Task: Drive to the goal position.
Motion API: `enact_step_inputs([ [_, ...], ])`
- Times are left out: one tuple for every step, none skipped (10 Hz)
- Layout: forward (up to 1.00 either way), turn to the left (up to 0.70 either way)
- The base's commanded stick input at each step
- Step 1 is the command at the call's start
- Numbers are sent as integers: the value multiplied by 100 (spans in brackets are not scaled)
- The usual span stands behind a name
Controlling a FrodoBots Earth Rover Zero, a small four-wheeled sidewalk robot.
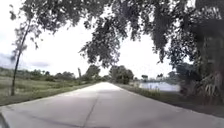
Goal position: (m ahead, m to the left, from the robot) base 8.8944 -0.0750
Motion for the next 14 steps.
enact_step_inputs([
  [85, 0],
  [85, 0],
  [85, 0],
  [85, 5],
  [85, 12],
  [85, 20],
  [85, 14],
  [85, 0],
  [85, 0],
  [85, 0],
  [85, 0],
  [85, 0],
  [85, 0],
  [85, 0],
])
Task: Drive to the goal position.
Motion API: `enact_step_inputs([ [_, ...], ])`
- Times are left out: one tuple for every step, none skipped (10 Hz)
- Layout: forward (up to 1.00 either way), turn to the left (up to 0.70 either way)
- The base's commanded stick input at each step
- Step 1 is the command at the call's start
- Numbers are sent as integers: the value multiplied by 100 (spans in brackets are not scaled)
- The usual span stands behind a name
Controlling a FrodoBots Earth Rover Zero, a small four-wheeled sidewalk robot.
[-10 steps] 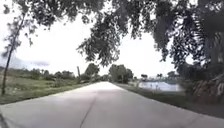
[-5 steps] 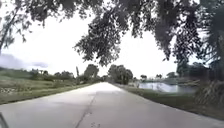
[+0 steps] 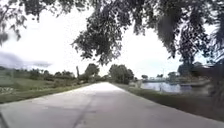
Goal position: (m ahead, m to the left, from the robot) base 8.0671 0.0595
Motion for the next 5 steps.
enact_step_inputs([
  [85, 0],
  [85, 0],
  [85, 0],
  [85, 0],
  [85, 0],
])
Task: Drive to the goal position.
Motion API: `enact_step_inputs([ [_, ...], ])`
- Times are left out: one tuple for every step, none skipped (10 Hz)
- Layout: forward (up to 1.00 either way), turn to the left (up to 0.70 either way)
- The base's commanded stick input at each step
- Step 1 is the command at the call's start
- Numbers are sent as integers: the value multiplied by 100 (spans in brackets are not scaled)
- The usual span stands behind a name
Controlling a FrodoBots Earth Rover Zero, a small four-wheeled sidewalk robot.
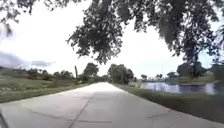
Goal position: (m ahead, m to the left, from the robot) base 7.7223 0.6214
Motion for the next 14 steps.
enact_step_inputs([
  [85, 0],
  [85, 0],
  [85, 0],
  [85, 0],
  [85, 0],
  [85, 0],
  [85, 0],
  [85, 4],
  [85, 15],
  [85, 26],
  [85, 31],
  [85, 20],
  [85, 5],
  [85, 9],
])
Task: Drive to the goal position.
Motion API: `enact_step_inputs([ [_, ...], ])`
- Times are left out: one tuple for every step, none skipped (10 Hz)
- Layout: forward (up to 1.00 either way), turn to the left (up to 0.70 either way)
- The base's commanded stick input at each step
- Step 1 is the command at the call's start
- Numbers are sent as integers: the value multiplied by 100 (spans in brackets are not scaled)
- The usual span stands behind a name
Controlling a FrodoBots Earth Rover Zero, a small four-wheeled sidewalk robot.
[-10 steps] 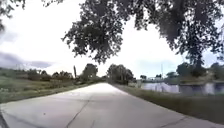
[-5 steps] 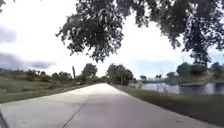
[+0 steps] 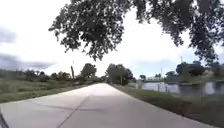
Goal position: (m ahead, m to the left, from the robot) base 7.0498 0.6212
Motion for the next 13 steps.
enact_step_inputs([
  [85, 21],
  [85, 28],
  [85, 18],
  [85, 9],
  [85, 0],
  [85, 0],
  [85, 19],
  [85, 26],
  [85, 0],
  [85, 0],
  [85, 0],
  [85, 0],
  [85, 0],
])
